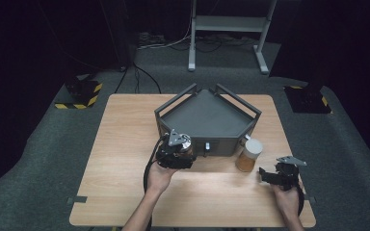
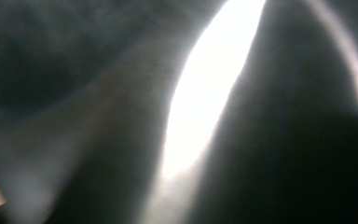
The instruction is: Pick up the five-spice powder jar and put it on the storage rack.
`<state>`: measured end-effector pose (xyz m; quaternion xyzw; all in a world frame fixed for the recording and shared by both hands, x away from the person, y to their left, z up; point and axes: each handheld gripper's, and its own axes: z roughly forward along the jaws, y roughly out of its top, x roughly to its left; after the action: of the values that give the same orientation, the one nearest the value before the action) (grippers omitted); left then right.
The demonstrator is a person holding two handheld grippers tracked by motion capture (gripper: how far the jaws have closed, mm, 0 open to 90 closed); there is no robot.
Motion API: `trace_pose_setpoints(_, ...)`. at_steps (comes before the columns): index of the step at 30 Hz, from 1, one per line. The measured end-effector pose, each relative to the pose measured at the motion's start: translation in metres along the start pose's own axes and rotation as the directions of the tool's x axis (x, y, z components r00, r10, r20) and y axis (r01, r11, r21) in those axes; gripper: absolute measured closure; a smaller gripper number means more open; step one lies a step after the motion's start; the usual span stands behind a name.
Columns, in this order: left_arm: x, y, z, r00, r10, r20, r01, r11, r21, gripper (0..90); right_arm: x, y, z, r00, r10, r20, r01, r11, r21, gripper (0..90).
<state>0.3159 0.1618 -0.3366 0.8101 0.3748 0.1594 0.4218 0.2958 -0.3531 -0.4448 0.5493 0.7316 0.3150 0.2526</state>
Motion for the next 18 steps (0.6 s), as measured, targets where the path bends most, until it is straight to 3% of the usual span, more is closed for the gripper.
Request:
trace_pose_setpoints(11,0.017,0.031,-0.002,0.9996,-0.028,-0.01,0.027,0.9992,-0.03,31.6,0.0,0.0,0.0,1.0,0.0,0.0,0.0,1.0,0.0,8.9)
trace_pose_setpoints(18,0.025,0.051,0.008,0.9983,-0.047,-0.035,0.045,0.9983,-0.036,31.6,0.0,0.0,0.0,1.0,0.0,0.0,0.0,1.0,0.0,8.9)
